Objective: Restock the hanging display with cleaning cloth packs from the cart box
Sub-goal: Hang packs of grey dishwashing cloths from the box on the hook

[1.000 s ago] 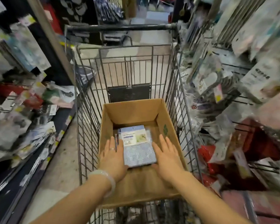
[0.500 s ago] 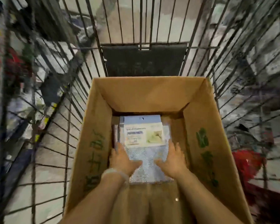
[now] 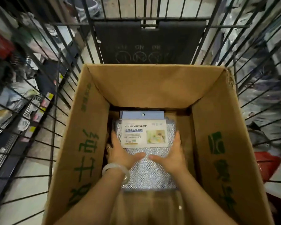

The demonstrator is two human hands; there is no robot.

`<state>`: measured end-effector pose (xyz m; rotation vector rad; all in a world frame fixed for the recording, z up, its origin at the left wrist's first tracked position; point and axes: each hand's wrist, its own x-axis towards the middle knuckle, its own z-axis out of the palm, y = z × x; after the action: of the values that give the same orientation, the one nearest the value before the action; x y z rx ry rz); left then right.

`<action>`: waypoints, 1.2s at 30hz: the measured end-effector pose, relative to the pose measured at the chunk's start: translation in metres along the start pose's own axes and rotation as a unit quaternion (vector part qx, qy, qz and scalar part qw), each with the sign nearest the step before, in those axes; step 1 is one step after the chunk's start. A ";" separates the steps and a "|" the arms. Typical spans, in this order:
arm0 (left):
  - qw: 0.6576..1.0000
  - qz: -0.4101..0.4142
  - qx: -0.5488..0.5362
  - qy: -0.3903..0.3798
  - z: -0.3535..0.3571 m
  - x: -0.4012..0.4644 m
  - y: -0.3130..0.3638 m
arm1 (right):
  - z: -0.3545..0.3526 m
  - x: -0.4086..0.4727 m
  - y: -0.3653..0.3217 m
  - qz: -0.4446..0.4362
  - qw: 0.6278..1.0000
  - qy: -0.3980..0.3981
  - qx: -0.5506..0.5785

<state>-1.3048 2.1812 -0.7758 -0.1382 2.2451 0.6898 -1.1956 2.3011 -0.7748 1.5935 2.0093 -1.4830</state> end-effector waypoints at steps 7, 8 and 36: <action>0.997 0.029 -0.061 -0.028 -0.016 -0.014 0.002 | -0.013 -0.006 -0.003 0.037 0.992 0.000 0.124; 0.997 0.035 -0.063 -0.024 -0.019 -0.019 0.003 | -0.015 -0.009 -0.003 0.032 0.991 0.002 0.126; 0.826 0.513 -0.227 -0.057 -0.190 -0.389 0.060 | -0.206 -0.421 -0.073 -0.263 0.899 0.188 0.296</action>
<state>-1.1740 2.0894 -0.3692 0.9293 1.8632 1.7276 -0.9966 2.1977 -0.3564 1.7227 2.5095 -2.3213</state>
